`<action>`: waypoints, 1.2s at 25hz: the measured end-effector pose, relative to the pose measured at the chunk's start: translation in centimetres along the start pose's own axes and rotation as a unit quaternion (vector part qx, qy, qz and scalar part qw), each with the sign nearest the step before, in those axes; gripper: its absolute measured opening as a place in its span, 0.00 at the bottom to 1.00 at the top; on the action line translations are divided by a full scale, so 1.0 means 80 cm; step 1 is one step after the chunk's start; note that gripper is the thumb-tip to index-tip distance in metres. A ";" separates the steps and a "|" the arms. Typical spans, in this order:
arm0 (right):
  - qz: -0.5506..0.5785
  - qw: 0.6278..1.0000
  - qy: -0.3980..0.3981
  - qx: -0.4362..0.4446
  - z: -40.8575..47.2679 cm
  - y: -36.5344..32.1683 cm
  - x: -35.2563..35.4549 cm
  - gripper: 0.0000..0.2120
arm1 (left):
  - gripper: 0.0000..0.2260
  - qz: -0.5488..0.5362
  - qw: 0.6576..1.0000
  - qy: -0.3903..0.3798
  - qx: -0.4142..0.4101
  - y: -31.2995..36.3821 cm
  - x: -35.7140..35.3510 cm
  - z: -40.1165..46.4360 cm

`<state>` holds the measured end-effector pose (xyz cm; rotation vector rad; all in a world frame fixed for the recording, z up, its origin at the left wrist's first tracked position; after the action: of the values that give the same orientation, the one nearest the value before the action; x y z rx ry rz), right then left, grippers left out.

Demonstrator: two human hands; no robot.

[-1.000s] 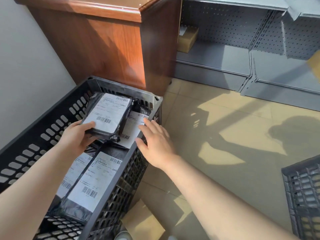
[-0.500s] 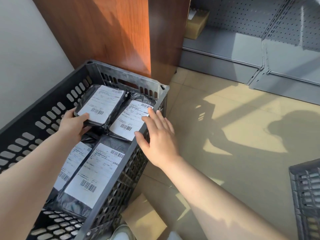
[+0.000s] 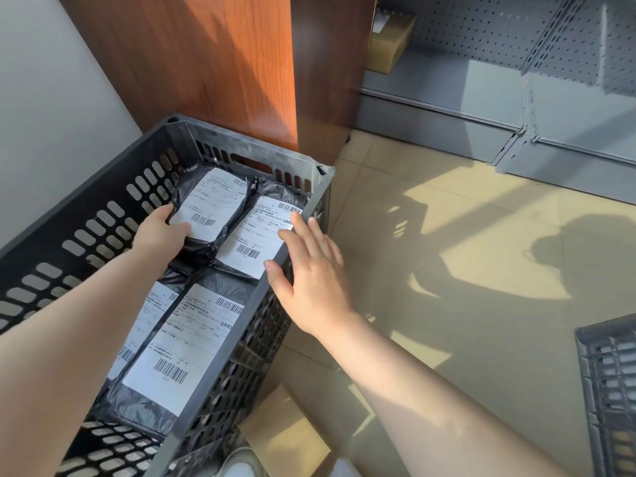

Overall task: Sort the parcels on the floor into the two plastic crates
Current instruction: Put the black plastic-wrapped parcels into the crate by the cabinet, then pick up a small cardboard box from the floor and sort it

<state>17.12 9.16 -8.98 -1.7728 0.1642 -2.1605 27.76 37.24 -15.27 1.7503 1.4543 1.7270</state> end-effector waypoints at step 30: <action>0.072 0.989 -0.128 -0.013 -0.026 0.032 0.039 0.30 | 0.21 0.199 0.935 -0.149 -0.253 0.117 -0.066 -0.108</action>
<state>15.10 5.44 -7.27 -1.9698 0.2496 -1.8210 25.54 25.17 -8.95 1.9693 0.4879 1.7089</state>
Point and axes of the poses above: each hand's wrist, its own z-axis towards the middle knuckle, its own x-axis out of the back of the hand, y = z × x, the point moved 10 cm from there along z, towards the middle knuckle, and after that the axes turned 13 degrees about -z, right-handed, at the moved point
